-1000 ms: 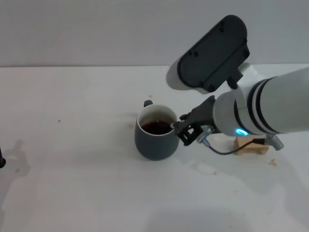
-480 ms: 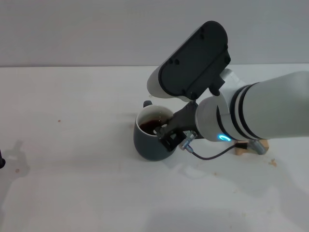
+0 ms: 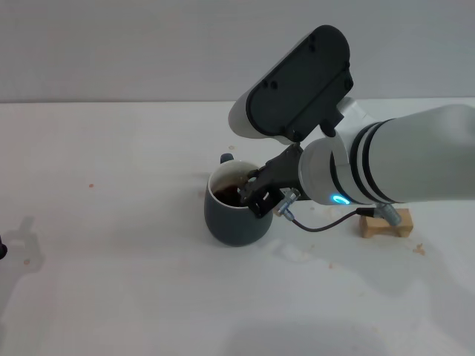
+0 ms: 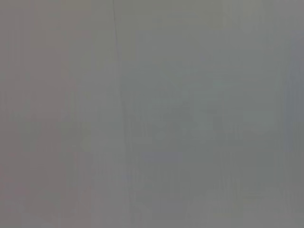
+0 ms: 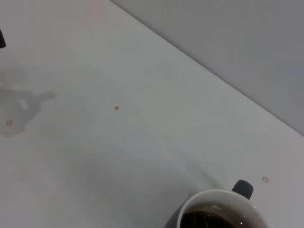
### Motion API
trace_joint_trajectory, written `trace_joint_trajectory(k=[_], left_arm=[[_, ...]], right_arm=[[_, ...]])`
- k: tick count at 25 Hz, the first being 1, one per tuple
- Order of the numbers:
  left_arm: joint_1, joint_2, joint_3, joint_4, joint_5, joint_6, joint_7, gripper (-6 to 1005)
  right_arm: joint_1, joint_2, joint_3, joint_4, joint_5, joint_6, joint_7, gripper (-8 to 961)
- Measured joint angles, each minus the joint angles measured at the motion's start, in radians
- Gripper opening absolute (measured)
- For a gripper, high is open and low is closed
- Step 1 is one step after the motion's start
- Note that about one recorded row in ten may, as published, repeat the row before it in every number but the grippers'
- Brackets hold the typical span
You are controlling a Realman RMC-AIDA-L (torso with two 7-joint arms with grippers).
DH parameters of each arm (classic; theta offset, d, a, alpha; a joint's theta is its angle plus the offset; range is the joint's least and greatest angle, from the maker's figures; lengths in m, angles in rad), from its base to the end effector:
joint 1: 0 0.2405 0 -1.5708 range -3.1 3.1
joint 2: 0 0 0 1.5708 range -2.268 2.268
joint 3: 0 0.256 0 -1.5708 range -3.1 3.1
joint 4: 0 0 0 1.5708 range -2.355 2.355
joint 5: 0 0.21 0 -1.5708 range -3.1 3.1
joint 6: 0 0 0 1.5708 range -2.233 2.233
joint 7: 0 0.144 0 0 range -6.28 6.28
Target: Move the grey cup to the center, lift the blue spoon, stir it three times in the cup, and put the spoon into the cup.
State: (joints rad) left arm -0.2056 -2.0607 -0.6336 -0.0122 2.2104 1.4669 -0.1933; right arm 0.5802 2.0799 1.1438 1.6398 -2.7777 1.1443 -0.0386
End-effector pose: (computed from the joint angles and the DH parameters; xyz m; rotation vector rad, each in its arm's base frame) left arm -0.3835 0.2279 0.0120 -1.5927 -0.4641 -0.6238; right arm 0.0707 0.3251 -0.0722 -2.4968 0.5434 -0.1735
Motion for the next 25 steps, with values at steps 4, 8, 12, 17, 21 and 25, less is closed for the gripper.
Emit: trace_joint_trajectory(k=[4, 8, 12, 17, 21, 25], left_arm=[[-0.001, 0.0, 0.0, 0.0, 0.0, 0.0, 0.0, -2], [-0.001, 0.001, 0.0, 0.0, 0.0, 0.0, 0.0, -2], [0.0, 0.001, 0.0, 0.0, 0.0, -0.001, 0.0, -2], [0.002, 0.001, -0.001, 0.0, 0.0, -0.001, 0.0, -2], [0.002, 0.001, -0.003, 0.001, 0.0, 0.0, 0.0, -2], [0.003, 0.001, -0.004, 0.0, 0.0, -0.001, 0.0, -2]], right_arm=[[-0.001, -0.001, -0.001, 0.003, -0.008, -0.001, 0.0, 243], [-0.003, -0.001, -0.001, 0.004, -0.01, -0.007, -0.001, 267], [-0.012, -0.001, 0.007, 0.034, -0.04, -0.028, 0.001, 311], [-0.083, -0.003, 0.017, 0.118, -0.133, -0.133, 0.004, 374], [-0.318, -0.008, 0.037, 0.191, -0.142, -0.533, -0.101, 425], [-0.499, -0.003, 0.016, 0.156, -0.142, -0.903, -0.219, 428]])
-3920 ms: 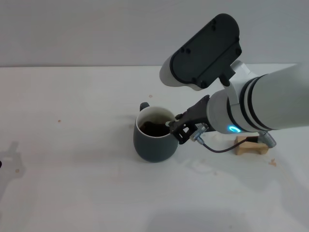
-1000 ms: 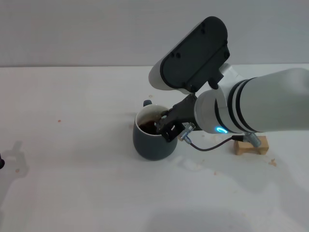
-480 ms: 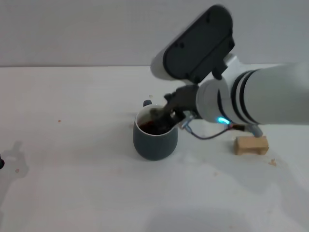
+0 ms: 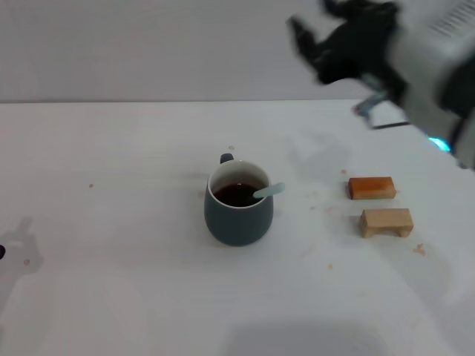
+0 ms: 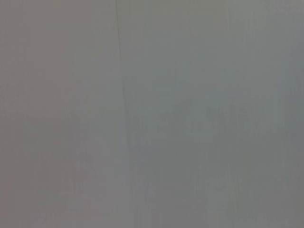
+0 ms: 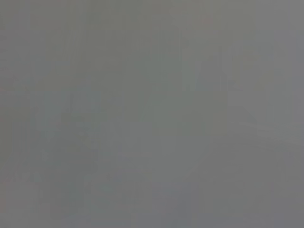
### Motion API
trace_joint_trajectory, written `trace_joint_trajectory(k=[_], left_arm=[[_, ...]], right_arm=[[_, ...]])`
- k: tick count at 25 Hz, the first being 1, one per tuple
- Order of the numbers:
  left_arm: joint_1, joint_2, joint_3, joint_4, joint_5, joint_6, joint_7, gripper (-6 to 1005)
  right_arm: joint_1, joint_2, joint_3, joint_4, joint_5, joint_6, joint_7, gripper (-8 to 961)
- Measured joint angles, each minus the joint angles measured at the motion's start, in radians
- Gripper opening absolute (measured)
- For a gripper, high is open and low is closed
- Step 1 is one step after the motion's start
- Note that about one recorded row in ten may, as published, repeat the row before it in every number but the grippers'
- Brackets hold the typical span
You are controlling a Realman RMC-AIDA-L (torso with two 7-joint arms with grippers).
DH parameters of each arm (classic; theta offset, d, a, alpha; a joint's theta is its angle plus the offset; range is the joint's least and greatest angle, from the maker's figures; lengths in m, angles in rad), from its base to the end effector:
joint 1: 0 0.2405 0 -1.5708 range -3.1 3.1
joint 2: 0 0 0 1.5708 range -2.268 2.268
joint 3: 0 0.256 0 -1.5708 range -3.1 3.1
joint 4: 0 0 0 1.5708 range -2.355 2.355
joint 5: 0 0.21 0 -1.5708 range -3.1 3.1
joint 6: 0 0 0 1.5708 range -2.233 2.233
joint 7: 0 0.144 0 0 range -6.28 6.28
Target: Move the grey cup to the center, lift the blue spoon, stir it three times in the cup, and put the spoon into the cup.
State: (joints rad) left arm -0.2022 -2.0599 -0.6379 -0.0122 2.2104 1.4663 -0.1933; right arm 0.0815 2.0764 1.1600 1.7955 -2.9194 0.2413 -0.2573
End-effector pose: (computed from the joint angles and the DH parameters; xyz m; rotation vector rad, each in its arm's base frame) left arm -0.3848 0.2267 0.0128 -1.5874 -0.4672 -0.6198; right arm 0.0875 0.3247 0.0106 -2.0071 0.2019 0.5277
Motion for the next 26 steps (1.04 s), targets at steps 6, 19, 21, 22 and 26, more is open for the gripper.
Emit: trace_joint_trajectory(k=[6, 19, 21, 22, 26], left_arm=[[0.0, 0.001, -0.002, 0.0, -0.001, 0.0, 0.0, -2], [-0.001, 0.001, -0.011, 0.001, -0.009, 0.003, 0.0, -2], [-0.002, 0.001, -0.016, 0.002, -0.009, 0.003, 0.0, -2], [-0.004, 0.001, -0.026, 0.006, -0.009, 0.003, 0.0, -2], [-0.004, 0.002, -0.036, 0.006, -0.01, 0.003, 0.0, -2]], right_arm=[[-0.222, 0.003, -0.065, -0.397, 0.007, -0.937, -0.075, 433], [-0.213, 0.007, -0.431, -1.096, 0.866, -1.794, -0.078, 444], [-0.215, 0.006, -0.461, -1.109, 0.93, -1.807, -0.077, 446], [-0.217, 0.005, -0.505, -1.141, 1.0, -1.832, -0.074, 446], [-0.218, 0.006, -0.534, -1.162, 1.022, -1.851, -0.073, 448]])
